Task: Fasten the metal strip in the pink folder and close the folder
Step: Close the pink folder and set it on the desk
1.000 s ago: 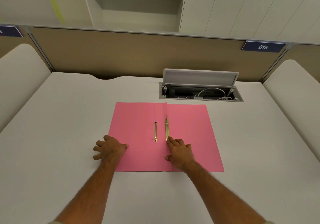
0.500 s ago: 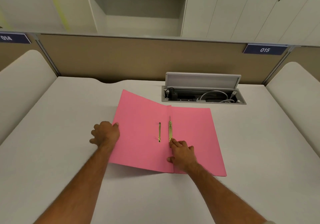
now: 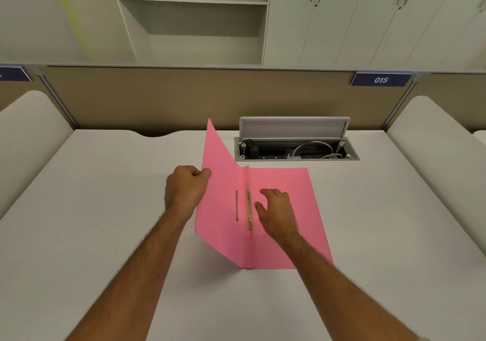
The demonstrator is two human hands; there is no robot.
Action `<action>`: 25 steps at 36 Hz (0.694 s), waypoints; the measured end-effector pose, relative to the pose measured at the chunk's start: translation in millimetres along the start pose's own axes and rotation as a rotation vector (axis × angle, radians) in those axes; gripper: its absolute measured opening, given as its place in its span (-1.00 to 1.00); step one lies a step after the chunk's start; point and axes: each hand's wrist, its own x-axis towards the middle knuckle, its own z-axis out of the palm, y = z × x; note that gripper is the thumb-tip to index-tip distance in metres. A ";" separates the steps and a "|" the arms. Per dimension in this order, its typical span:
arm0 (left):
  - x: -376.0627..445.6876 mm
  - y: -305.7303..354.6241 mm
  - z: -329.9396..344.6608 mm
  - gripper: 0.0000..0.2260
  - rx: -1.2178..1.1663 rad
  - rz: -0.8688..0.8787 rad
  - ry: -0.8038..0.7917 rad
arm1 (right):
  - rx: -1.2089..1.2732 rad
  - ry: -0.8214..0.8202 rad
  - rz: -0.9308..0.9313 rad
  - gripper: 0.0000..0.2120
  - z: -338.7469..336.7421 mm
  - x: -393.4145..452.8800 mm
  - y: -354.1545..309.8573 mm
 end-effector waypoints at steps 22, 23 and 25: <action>-47.7 69.4 123.1 -0.61 -0.095 0.135 -0.200 | 0.403 0.231 0.036 -0.74 -106.2 9.6 -4.8; -48.9 69.2 126.0 -0.59 -0.059 0.142 -0.202 | 0.396 0.213 0.043 -0.74 -106.8 9.3 -3.9; -50.8 67.5 132.6 -0.59 0.001 0.147 -0.218 | 0.375 0.194 0.064 -0.74 -107.7 8.9 -0.1</action>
